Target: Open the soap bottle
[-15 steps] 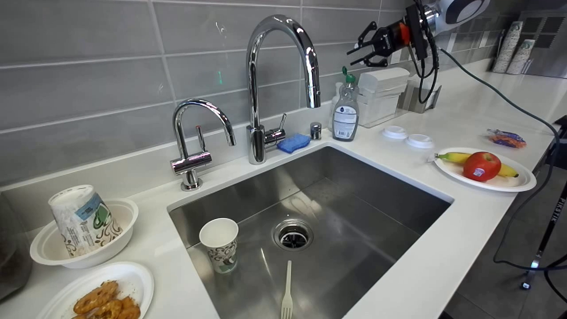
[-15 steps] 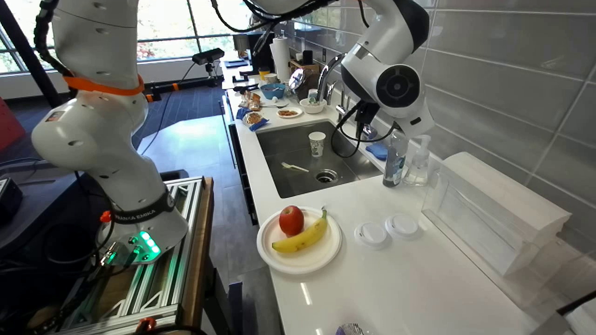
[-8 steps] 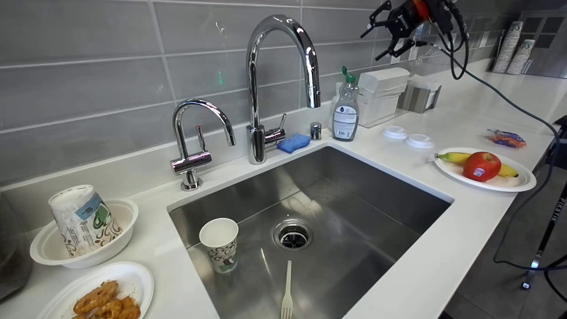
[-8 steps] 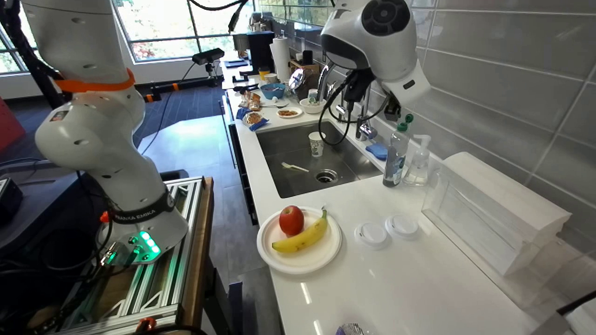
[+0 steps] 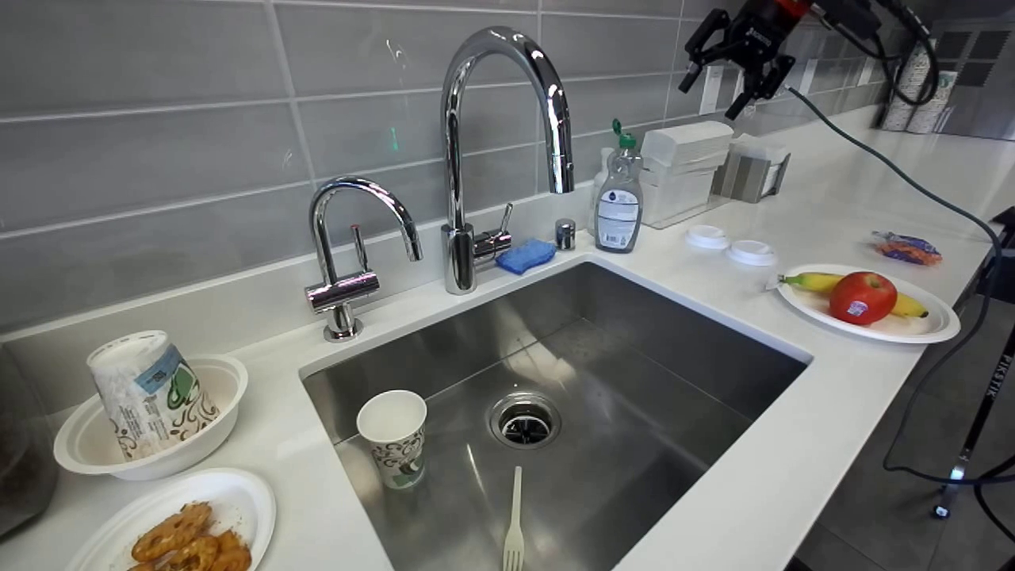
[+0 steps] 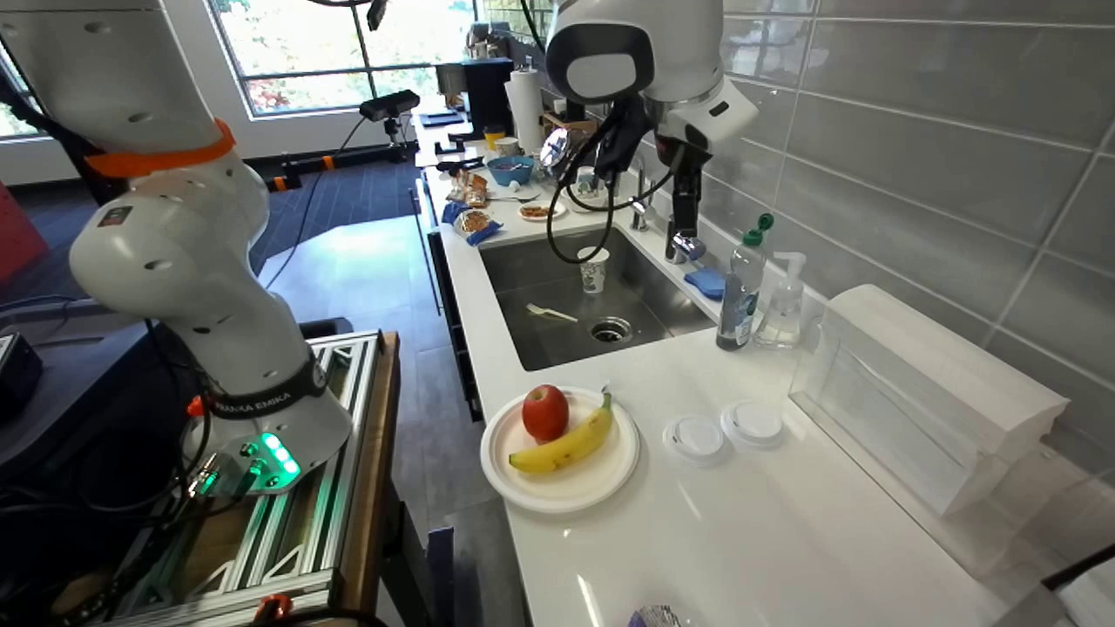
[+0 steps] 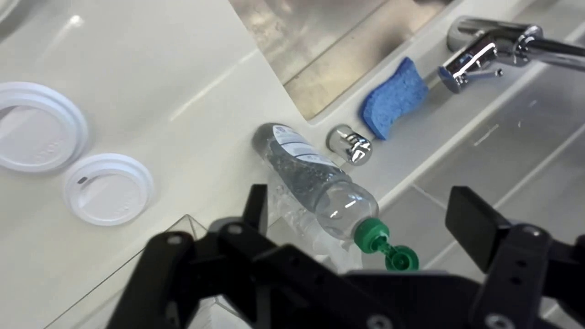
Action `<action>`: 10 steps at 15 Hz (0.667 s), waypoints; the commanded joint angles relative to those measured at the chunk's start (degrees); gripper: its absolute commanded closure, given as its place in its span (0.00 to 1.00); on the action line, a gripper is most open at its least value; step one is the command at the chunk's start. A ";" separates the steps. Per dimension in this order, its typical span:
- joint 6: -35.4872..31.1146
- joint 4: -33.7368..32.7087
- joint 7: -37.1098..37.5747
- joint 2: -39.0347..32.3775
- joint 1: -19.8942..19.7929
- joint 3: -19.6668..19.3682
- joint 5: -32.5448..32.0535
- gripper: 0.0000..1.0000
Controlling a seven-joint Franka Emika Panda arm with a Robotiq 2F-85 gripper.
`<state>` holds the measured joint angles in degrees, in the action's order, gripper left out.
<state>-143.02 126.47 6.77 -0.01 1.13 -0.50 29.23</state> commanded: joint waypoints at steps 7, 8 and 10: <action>24.40 -8.08 13.24 12.77 0.14 6.43 -38.31 0.00; 19.67 -5.58 13.15 11.21 0.64 5.74 -33.57 0.00; 23.14 -7.84 13.10 13.07 0.45 6.16 -36.18 0.00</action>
<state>-119.98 118.75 19.93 13.10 1.81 5.45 -7.05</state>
